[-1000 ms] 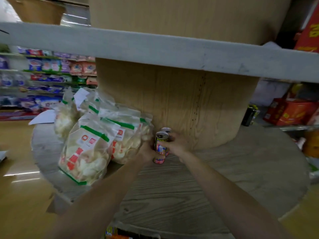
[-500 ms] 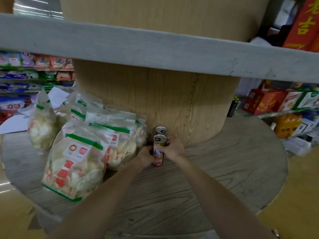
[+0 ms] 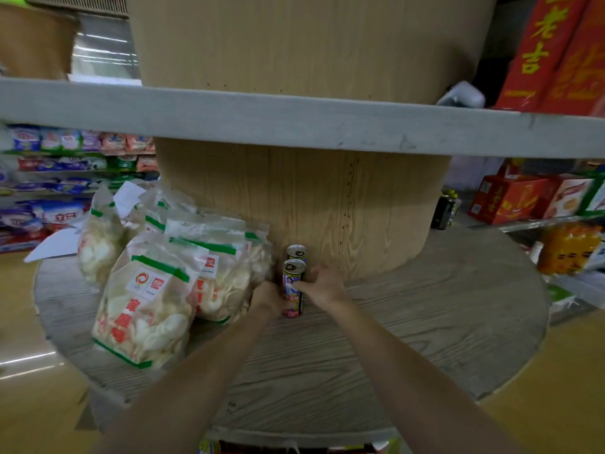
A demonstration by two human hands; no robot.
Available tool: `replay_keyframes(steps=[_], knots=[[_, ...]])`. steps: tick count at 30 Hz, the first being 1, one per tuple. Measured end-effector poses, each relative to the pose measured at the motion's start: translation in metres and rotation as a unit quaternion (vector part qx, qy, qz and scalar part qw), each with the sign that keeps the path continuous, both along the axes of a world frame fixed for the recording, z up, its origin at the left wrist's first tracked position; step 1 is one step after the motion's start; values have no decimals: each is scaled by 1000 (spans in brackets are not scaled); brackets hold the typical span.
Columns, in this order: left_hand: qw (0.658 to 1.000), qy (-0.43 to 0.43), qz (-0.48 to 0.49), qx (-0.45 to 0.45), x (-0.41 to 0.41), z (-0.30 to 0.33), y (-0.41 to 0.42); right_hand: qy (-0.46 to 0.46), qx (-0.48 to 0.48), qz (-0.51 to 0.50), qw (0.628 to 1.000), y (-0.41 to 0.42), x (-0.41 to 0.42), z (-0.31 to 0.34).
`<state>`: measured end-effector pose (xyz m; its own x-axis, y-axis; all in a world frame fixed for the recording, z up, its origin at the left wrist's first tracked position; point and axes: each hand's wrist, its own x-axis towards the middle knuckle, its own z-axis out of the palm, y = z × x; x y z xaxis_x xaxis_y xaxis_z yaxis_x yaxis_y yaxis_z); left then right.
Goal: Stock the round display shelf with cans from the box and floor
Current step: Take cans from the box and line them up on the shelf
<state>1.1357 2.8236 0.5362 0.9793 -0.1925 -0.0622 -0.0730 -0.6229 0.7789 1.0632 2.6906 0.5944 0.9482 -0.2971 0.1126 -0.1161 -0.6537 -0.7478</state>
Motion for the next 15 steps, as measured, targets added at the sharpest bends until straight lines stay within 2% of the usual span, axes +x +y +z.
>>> replay_keyframes(steps=[2,5,9,15], knots=[[998,-7,48,30,-10,4,-3,9,3,10,1000,-17,-10,-5],[998,38,52,4,-36,10,-21,25,37,11,999,-51,-27,-18],[999,29,-19,12,-71,7,-70,29,77,-18,996,-107,-65,-37],[987,53,-135,-66,-147,8,-195,25,133,-106,985,-212,-136,-63]])
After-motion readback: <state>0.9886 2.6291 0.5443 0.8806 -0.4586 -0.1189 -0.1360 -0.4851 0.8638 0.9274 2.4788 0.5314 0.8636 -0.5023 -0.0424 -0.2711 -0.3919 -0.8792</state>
